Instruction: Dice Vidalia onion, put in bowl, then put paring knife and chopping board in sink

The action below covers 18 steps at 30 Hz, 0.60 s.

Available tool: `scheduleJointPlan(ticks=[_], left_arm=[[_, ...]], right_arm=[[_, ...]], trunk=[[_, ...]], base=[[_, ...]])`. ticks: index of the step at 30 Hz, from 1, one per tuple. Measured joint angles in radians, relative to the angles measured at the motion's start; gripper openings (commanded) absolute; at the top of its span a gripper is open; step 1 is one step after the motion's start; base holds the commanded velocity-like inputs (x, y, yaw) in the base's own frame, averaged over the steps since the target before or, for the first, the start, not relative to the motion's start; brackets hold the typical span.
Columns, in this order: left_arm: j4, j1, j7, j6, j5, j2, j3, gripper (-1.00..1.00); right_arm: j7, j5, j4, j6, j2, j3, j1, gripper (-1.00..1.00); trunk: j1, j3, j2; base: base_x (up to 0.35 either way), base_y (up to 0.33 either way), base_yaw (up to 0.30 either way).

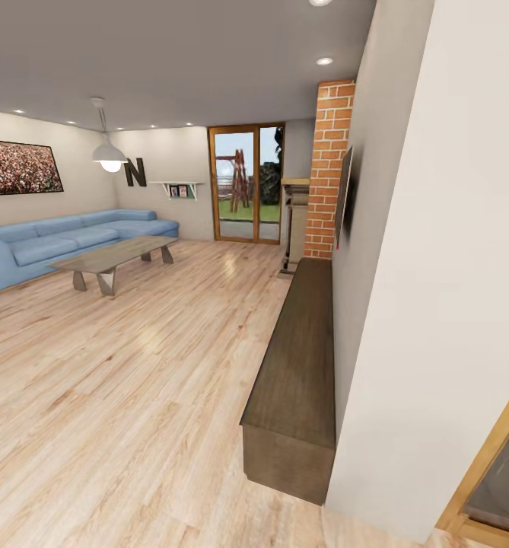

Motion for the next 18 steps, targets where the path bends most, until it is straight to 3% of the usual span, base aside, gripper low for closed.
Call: scheduleJointPlan(ticks=[13,18], left_arm=[[0.024,0.000,-0.001,0.000,0.001,-0.001,-0.003,1.00],[0.030,0.000,-0.001,0.000,0.001,-0.001,-0.004,1.00]], right_arm=[[-0.001,-0.003,0.005,0.001,-0.001,-0.004,0.000,1.00],[-0.001,-0.002,0.006,0.002,-0.001,-0.004,0.001,1.00]], trunk=[[0.000,0.005,0.000],[0.001,0.007,0.000]], base=[[-0.006,0.000,-0.238],[-0.268,0.000,-0.268]])
